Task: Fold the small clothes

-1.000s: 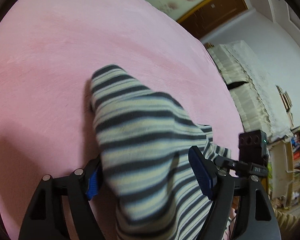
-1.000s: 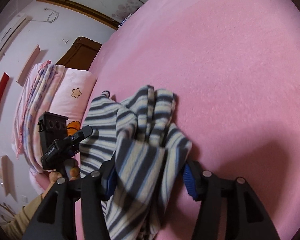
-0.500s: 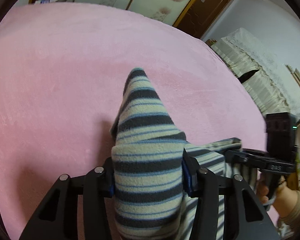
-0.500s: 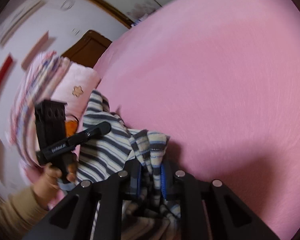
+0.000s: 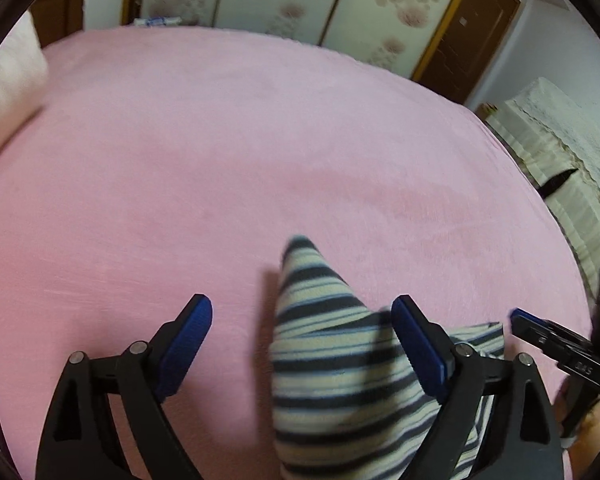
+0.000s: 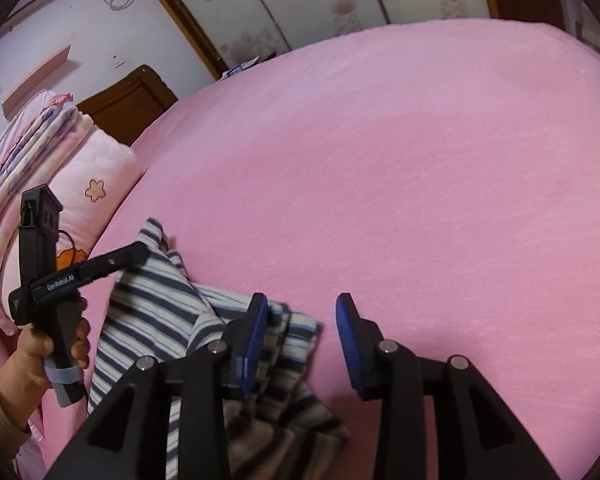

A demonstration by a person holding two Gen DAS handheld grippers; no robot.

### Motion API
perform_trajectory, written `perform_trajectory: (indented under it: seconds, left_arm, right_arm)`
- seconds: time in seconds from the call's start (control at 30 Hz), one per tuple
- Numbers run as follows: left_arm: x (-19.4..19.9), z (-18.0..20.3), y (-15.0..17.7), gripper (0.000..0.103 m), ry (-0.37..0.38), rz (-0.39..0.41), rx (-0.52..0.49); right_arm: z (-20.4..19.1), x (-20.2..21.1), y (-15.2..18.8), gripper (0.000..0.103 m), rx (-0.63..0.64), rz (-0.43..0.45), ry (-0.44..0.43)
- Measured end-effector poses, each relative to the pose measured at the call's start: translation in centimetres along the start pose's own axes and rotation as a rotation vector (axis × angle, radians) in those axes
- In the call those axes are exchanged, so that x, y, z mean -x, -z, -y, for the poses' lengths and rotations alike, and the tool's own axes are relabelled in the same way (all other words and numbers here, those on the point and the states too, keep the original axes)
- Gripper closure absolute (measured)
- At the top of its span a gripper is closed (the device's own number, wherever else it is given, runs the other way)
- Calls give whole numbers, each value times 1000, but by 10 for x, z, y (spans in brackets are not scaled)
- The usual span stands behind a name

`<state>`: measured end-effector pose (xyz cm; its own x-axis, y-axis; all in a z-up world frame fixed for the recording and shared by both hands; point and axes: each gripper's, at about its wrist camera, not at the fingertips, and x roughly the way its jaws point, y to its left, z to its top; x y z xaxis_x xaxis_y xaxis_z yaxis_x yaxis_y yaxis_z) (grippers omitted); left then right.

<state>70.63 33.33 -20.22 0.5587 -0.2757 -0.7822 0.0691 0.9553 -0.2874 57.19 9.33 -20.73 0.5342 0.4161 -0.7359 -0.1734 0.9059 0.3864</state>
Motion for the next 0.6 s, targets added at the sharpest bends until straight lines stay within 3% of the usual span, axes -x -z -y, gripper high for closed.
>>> perform_trajectory:
  seconds: [0.17,0.33,0.53,0.6]
  left_arm:
    - [49,23,18,2,-44,50,-44]
    - [108,59,67,1,15,81,-69]
    - [140,83,136,1,-55,101,9]
    - [138,86,161,1,-94,104,63]
  right_arm:
    - [-19,50,13,67,42,38,-4]
    - [-60,92,48,66,115,44,-87]
    - [-100,93,112,67,191,-57,-174]
    - [-108,90,130,73,234,-68,-160]
